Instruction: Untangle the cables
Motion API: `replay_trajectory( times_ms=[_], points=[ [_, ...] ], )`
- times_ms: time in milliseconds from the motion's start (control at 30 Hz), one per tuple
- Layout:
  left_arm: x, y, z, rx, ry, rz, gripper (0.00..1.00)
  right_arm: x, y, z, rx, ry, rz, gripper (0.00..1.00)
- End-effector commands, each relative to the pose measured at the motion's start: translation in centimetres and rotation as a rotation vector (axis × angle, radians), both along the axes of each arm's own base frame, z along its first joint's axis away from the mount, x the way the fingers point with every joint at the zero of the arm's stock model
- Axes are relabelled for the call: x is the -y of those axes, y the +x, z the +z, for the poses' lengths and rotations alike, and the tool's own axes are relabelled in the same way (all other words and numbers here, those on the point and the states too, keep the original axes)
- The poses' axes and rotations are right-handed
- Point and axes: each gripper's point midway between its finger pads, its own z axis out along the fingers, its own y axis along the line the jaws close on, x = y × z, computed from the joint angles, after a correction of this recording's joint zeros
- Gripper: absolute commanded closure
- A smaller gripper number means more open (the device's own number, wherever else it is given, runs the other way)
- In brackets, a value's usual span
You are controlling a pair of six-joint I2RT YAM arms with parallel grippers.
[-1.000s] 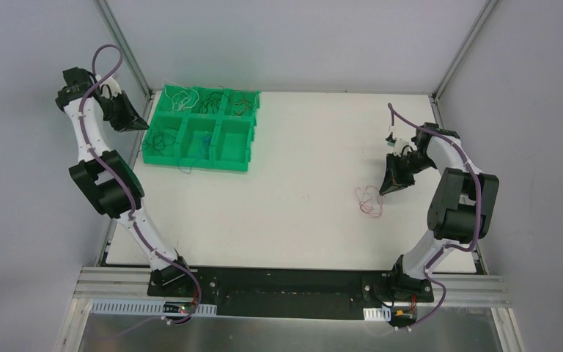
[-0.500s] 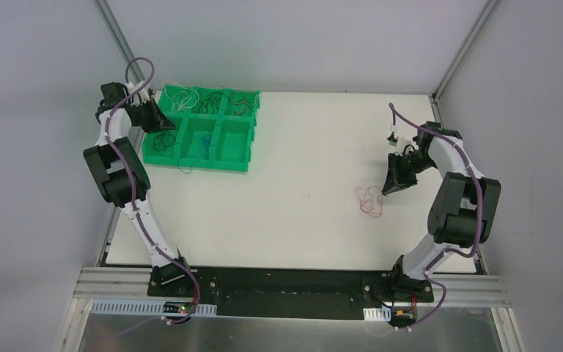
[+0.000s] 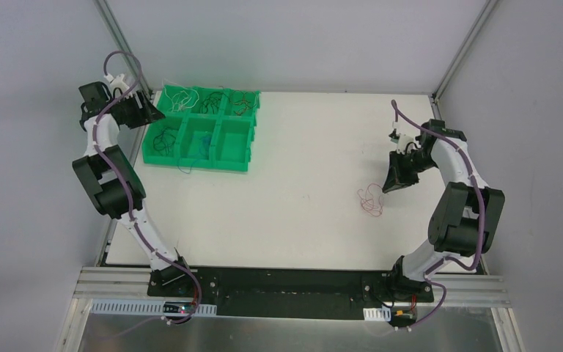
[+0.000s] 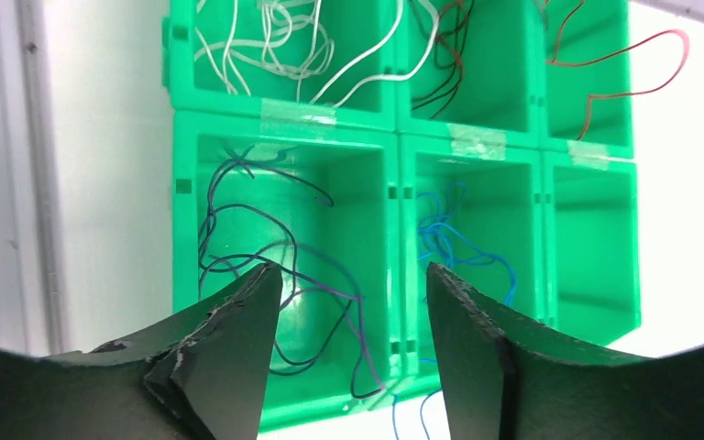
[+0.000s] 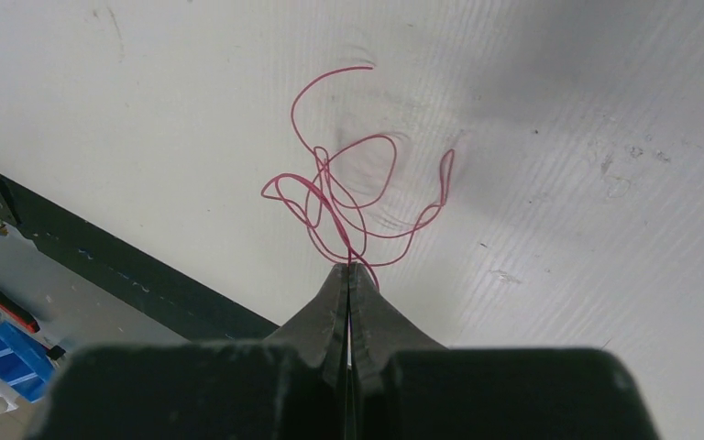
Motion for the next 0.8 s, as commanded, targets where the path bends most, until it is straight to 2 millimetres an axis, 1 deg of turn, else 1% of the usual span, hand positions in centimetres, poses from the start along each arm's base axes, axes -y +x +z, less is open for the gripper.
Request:
replay_trajectory(
  times_ms=[0,67,100,133,200,233,267,333,400,433,467,500,533,567,600,633,667,700,733,767],
  points=[
    [0.5,-1.5,7.7,0.139,0.110,-0.011,0.36,-2.2,0.3,2.5,0.097,0.080,0.038,1.00],
    [0.3,-2.1,9.1,0.157,0.146,0.006,0.30,-3.3,0.9,3.3,0.129,0.107,0.058,1.00],
    [0.0,-2.4,9.8,0.163,0.173,0.020,0.24,-4.1,1.2,3.7,0.143,0.123,0.071,1.00],
    [-0.1,-2.7,10.4,0.172,0.201,0.024,0.21,-5.0,1.5,4.2,0.155,0.143,0.086,1.00],
    [0.4,-3.5,12.4,0.216,0.236,0.002,0.19,-7.2,2.1,5.5,0.180,0.184,0.113,1.00],
    [1.1,-3.9,13.3,0.241,0.237,-0.023,0.19,-8.9,2.1,6.4,0.194,0.216,0.147,1.00],
    [1.9,-4.3,14.1,0.263,0.235,-0.047,0.19,-10.3,2.5,7.7,0.219,0.243,0.169,1.00],
    [3.9,-5.1,15.6,0.303,0.230,-0.098,0.18,-13.4,2.4,10.1,0.253,0.305,0.217,1.00],
    [6.4,-6.0,16.5,0.335,0.233,-0.156,0.18,-16.6,2.1,13.9,0.297,0.407,0.238,1.00],
    [7.8,-6.5,16.9,0.351,0.238,-0.186,0.18,-17.9,2.2,15.9,0.317,0.464,0.220,1.00],
    [9.5,-7.0,17.2,0.364,0.239,-0.222,0.18,-18.7,2.6,17.5,0.332,0.515,0.181,1.00],
    [10.8,-7.6,17.4,0.373,0.236,-0.250,0.18,-19.0,3.2,18.1,0.342,0.537,0.138,1.00],
    [12.1,-8.2,17.5,0.383,0.230,-0.282,0.18,-18.7,3.7,17.4,0.345,0.522,0.111,1.00],
    [13.6,-8.7,17.3,0.383,0.218,-0.315,0.18,-18.0,3.8,15.2,0.321,0.464,0.104,1.00],
    [15.0,-9.4,17.0,0.385,0.208,-0.352,0.19,-16.8,3.5,12.0,0.286,0.372,0.123,1.00],
    [16.6,-10.1,16.5,0.384,0.199,-0.396,0.19,-15.2,2.8,7.8,0.230,0.257,0.157,1.00],
    [17.9,-10.7,15.7,0.375,0.192,-0.434,0.20,-13.6,2.0,4.0,0.169,0.152,0.199,1.00],
    [19.3,-11.4,14.6,0.360,0.185,-0.472,0.21,-12.1,0.9,0.8,0.079,0.073,0.236,1.00],
    [20.6,-12.1,13.5,0.338,0.169,-0.501,0.22,-11.4,-0.5,-1.1,-0.014,0.044,0.270,1.00],
    [22.0,-13.0,12.4,0.305,0.140,-0.531,0.22,-11.2,-1.4,-2.1,-0.078,0.043,0.286,1.00]
  ],
)
